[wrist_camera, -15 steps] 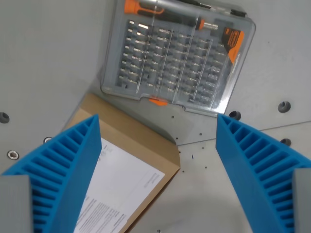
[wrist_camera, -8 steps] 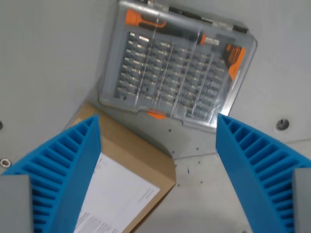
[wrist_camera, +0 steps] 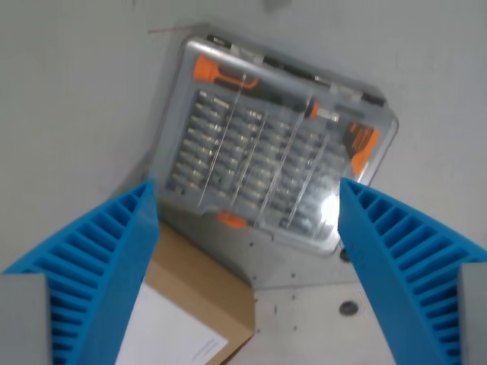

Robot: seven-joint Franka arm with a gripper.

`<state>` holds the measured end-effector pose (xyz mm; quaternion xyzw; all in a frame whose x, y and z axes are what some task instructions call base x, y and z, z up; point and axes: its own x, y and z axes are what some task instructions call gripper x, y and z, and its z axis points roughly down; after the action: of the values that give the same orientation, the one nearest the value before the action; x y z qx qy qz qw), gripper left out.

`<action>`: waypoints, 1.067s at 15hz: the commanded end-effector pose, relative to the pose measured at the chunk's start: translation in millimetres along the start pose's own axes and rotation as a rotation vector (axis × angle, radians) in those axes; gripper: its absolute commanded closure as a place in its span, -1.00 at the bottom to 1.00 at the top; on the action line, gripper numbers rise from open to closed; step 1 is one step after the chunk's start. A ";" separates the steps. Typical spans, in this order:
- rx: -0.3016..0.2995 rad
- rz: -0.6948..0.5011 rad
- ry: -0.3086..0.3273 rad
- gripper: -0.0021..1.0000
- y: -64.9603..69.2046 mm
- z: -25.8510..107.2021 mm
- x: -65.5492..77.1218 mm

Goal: Move above the white socket

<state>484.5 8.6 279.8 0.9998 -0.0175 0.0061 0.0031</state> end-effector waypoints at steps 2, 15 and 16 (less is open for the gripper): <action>-0.021 -0.183 -0.013 -1.00 6.4 8.4 17.0; -0.022 -0.357 -0.004 -1.00 21.8 56.6 68.9; -0.021 -0.366 -0.002 -1.00 23.1 59.9 72.4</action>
<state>550.2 -13.4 220.5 0.9956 0.0924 0.0094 0.0075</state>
